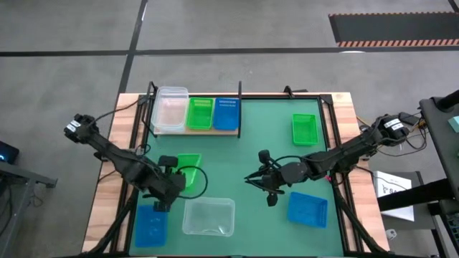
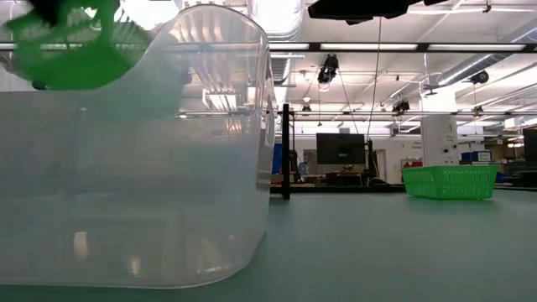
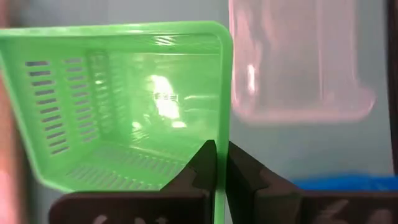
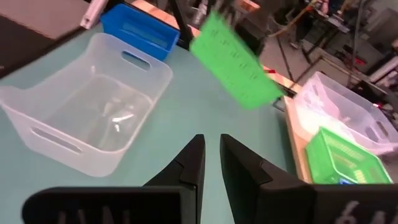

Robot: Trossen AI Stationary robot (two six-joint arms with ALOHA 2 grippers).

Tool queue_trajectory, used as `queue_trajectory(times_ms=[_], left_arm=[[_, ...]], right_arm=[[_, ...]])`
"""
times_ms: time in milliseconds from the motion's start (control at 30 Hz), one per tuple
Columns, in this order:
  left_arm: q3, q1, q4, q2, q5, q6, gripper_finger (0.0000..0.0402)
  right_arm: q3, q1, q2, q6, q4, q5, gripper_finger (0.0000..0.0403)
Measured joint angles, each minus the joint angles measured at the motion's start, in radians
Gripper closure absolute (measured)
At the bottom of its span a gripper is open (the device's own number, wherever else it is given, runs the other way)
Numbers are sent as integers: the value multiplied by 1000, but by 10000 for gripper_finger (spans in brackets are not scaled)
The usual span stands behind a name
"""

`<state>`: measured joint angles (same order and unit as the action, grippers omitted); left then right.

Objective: Stack baskets on shelf by color
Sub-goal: Stack the left green bin on top of the other green bin on the shelf

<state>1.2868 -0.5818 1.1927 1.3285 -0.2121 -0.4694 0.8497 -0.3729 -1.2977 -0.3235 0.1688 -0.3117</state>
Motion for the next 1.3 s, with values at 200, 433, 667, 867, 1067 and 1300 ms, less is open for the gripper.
queue_trajectory(times_ms=[200,433,667,867,1067,1300], left_arm=[[163,48,-4,8,-196,259,401],[178,271,-2,10,-244,515,401],[168,559,2,47,-243,688,401],[168,744,0,129,-208,749,401],[167,833,-5,222,-205,749,401],[167,839,-8,283,-200,790,401]], right_arm=[[0,0,24,44,-73,-6,360],[0,-2,71,122,-152,-5,360],[0,-2,81,191,-236,-4,360],[0,-2,81,220,-278,-4,360],[0,-2,81,220,-295,-4,360],[0,-2,81,219,-301,-4,360]])
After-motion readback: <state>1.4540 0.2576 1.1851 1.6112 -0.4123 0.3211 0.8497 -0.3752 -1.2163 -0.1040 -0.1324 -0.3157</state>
